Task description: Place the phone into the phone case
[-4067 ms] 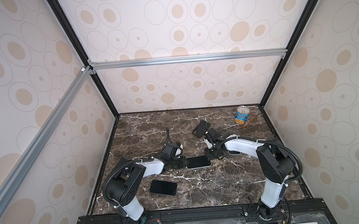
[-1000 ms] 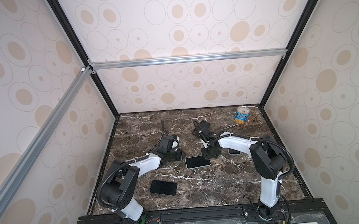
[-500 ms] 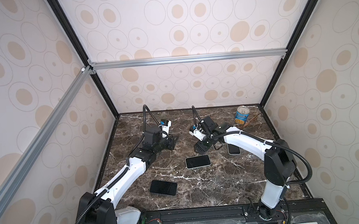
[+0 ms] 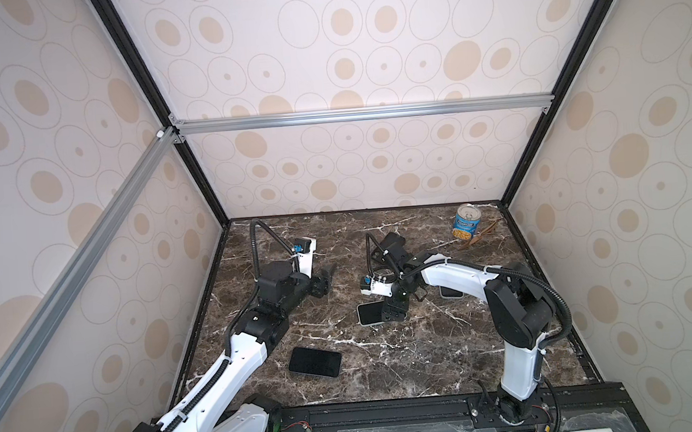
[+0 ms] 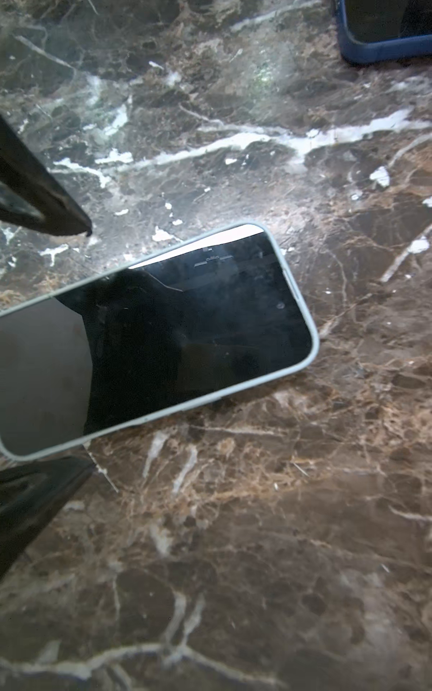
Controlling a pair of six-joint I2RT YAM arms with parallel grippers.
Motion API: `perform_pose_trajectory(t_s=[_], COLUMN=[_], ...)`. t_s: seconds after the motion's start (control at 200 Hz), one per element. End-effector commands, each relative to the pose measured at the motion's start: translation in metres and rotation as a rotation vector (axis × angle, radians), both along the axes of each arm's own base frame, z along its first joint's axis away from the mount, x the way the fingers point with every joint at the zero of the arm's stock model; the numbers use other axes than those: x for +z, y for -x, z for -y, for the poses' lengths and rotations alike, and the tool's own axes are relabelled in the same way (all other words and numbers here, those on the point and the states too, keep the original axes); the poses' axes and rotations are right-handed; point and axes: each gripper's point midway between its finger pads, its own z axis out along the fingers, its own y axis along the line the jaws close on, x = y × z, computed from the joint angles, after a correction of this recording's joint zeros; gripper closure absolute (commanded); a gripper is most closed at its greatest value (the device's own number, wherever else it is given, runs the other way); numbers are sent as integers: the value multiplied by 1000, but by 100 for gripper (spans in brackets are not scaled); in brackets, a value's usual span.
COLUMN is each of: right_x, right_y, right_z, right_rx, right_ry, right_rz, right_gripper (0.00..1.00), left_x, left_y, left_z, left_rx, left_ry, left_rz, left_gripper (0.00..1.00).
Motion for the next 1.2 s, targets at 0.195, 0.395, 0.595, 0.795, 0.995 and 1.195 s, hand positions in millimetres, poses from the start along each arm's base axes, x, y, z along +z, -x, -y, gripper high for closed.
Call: perform_pose_trajectory(t_s=[0.195,0.395,0.595,0.795,0.995,1.195], right_x=[-32,-52,-59,-52,-51,-54], right_y=[8,11,1,0,5,9], right_z=[2,12,22,23,22,24], right_rx=[122,153,118,92,80,65], right_ry=[115,246,326,313,305,313], right_rz=[-18,-47,5,28,2,-21], right_gripper=[0,1,7,10,12,17], left_x=[10,7,9,8,8,8], left_y=[-4,-6,-7,-8,-8,-8], left_z=[-3,-4,-5,-6,-8,-9], left_rx=[1,3,7,5,9,6], left_ry=[-4,3,10,21,24,34], left_rz=[43,34,36,30,31,27], left_gripper=[27,27,27,27,27,27])
